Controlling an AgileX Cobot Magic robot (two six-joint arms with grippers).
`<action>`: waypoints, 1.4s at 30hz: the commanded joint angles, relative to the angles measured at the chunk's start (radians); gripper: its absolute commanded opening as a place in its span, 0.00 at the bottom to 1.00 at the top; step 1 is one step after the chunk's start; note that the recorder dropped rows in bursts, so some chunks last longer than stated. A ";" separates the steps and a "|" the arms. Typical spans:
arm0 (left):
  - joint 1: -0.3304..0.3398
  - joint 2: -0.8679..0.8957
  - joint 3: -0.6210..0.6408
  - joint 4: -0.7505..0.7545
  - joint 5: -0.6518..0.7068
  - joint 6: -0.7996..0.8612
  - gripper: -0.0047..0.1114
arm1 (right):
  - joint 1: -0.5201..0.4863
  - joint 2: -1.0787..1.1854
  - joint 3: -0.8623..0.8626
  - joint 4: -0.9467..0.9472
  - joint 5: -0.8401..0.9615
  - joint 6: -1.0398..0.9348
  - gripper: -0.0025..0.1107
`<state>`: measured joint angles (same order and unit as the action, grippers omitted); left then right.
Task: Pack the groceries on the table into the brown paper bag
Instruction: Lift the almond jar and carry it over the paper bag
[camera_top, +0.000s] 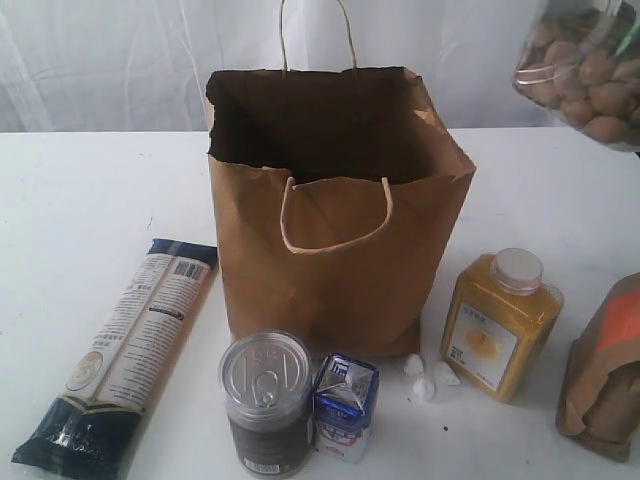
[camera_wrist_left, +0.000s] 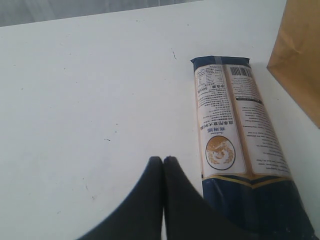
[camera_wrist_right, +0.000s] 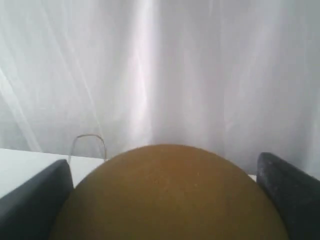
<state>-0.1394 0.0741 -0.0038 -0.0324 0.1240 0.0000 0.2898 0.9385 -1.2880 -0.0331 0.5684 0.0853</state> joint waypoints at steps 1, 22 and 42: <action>0.002 -0.005 0.004 -0.008 0.004 0.000 0.04 | 0.119 0.050 -0.079 0.011 -0.044 -0.033 0.02; 0.002 -0.005 0.004 -0.008 0.004 0.000 0.04 | 0.350 0.408 -0.170 -0.015 -0.131 -0.060 0.02; 0.002 -0.005 0.004 -0.008 0.004 0.000 0.04 | 0.360 0.527 -0.170 -0.027 -0.100 -0.085 0.02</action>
<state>-0.1394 0.0741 -0.0038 -0.0324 0.1240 0.0000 0.6484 1.4476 -1.4459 -0.0450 0.4576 0.0118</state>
